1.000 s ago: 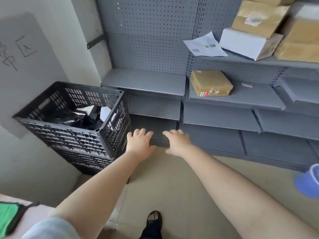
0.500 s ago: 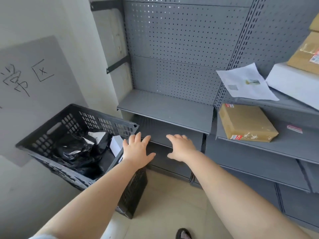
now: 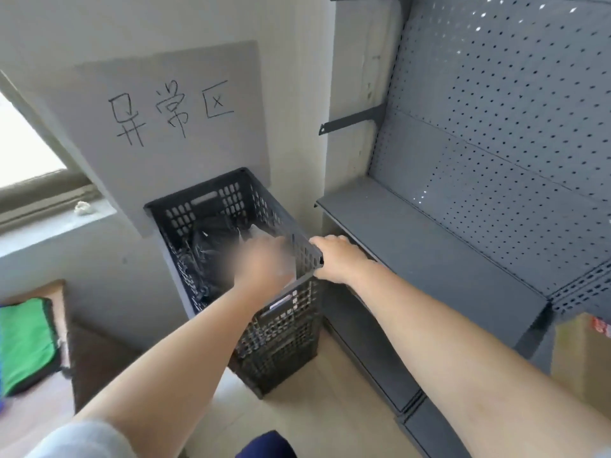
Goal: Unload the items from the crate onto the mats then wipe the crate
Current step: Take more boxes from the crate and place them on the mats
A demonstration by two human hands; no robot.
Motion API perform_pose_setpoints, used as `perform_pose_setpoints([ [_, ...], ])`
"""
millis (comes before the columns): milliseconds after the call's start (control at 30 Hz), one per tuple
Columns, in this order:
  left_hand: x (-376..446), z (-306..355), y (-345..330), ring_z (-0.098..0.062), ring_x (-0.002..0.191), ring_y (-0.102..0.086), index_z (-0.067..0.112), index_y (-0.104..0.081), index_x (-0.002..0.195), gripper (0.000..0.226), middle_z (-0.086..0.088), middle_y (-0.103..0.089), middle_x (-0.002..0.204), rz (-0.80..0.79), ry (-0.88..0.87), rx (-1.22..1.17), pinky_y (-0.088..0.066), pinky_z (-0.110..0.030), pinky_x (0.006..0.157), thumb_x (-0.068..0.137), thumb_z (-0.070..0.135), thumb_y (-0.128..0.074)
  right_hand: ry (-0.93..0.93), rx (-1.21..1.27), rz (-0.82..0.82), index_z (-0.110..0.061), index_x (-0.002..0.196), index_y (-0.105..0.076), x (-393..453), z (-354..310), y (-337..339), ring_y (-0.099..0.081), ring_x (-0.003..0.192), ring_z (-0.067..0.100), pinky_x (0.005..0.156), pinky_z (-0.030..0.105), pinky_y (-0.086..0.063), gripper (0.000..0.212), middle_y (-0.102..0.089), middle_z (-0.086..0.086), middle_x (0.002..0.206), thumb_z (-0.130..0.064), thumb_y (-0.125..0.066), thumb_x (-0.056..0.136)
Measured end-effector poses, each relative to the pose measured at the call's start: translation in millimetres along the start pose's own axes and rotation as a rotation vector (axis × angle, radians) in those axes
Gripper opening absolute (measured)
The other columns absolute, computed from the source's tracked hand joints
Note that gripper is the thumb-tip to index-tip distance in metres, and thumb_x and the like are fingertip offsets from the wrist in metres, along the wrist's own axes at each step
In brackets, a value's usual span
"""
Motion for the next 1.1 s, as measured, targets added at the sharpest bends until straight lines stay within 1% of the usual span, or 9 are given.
perform_pose_setpoints([
  [167, 14, -41, -16, -0.031, 0.135, -0.033, 0.032, -0.027, 0.149, 0.086, -0.003, -0.041, 0.145, -0.07, 0.181, -0.024, -0.032, -0.052, 0.109, 0.079, 0.061, -0.067, 0.085, 0.026, -0.043, -0.023, 0.144, -0.036, 45, -14, -18, -0.039, 0.128, 0.031, 0.096, 0.046, -0.042, 0.059, -0.046, 0.006, 0.141, -0.022, -0.06, 0.09],
  [333, 41, -63, -52, -0.032, 0.135, -0.033, 0.032, -0.022, 0.151, 0.101, -0.004, -0.041, 0.144, -0.243, 0.242, -0.048, -0.031, -0.052, 0.107, 0.071, 0.069, -0.07, 0.014, 0.127, -0.043, -0.017, 0.135, -0.045, 99, -26, -45, -0.048, 0.119, 0.031, 0.091, 0.045, -0.05, 0.037, -0.053, 0.008, 0.132, -0.018, -0.046, 0.098],
  [433, 67, -77, -82, -0.032, 0.133, -0.035, 0.031, -0.022, 0.152, 0.103, -0.004, -0.043, 0.142, -0.336, 0.267, -0.071, -0.033, -0.051, 0.106, 0.07, 0.07, -0.07, -0.051, 0.179, -0.178, -0.017, 0.14, -0.041, 135, -33, -72, -0.051, 0.118, 0.032, 0.092, 0.045, -0.05, 0.043, -0.051, 0.011, 0.136, -0.015, -0.046, 0.097],
  [533, 84, -87, -114, -0.031, 0.133, -0.035, 0.031, -0.021, 0.152, 0.105, -0.004, -0.042, 0.142, -0.45, 0.285, -0.114, -0.033, -0.05, 0.106, 0.07, 0.071, -0.07, -0.196, 0.124, -0.329, -0.014, 0.145, -0.036, 169, -35, -98, -0.042, 0.13, 0.035, 0.103, 0.045, -0.044, 0.048, -0.041, 0.014, 0.145, -0.019, -0.044, 0.098],
  [600, 94, -93, -133, -0.031, 0.133, -0.034, 0.031, -0.02, 0.152, 0.105, -0.004, -0.042, 0.142, -0.515, 0.301, -0.14, -0.033, -0.049, 0.106, 0.07, 0.071, -0.07, -0.277, 0.108, -0.391, -0.01, 0.141, -0.041, 195, -34, -110, -0.048, 0.126, 0.033, 0.098, 0.039, -0.047, 0.044, -0.046, 0.015, 0.141, -0.019, -0.045, 0.097],
  [733, 110, -112, -172, -0.031, 0.133, -0.035, 0.03, -0.021, 0.152, 0.098, -0.004, -0.041, 0.143, -0.617, 0.348, -0.194, -0.035, -0.049, 0.105, 0.074, 0.063, -0.071, -0.38, 0.194, -0.491, -0.005, 0.128, -0.053, 235, -34, -146, -0.057, 0.115, 0.033, 0.081, 0.036, -0.044, 0.039, -0.058, 0.015, 0.126, -0.021, -0.055, 0.092],
  [833, 113, -125, -193, -0.033, 0.134, -0.033, 0.028, -0.023, 0.151, 0.075, -0.007, -0.042, 0.144, -0.672, 0.429, -0.269, -0.033, -0.051, 0.106, 0.089, 0.045, -0.061, -0.465, 0.178, -0.546, -0.004, 0.123, -0.057, 250, -30, -172, -0.061, 0.104, 0.03, 0.074, 0.032, -0.045, 0.039, -0.062, 0.012, 0.117, -0.03, -0.055, 0.094],
  [933, 113, -130, -203, -0.035, 0.133, -0.034, 0.025, -0.023, 0.152, 0.065, -0.008, -0.043, 0.143, -0.704, 0.495, -0.326, -0.033, -0.051, 0.105, 0.094, 0.038, -0.051, -0.52, 0.217, -0.588, -0.005, 0.12, -0.058, 255, -26, -185, -0.062, 0.102, 0.028, 0.075, 0.032, -0.047, 0.039, -0.064, 0.011, 0.116, -0.036, -0.057, 0.096],
  [1100, 112, -130, -216, -0.034, 0.134, -0.033, 0.028, -0.022, 0.152, 0.067, -0.008, -0.041, 0.145, -0.819, 0.554, -0.374, -0.032, -0.05, 0.105, 0.092, 0.034, -0.053, -0.64, 0.289, -0.685, -0.003, 0.129, -0.049, 255, -16, -208, -0.061, 0.095, 0.025, 0.073, 0.03, -0.047, 0.05, -0.057, 0.009, 0.103, -0.03, -0.065, 0.089],
])
Point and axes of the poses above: each hand's wrist, its own x-axis towards the middle knuckle, its own y-axis out of the back of the hand, z = x × y, the point moved 3 cm from there along x, towards the middle knuckle
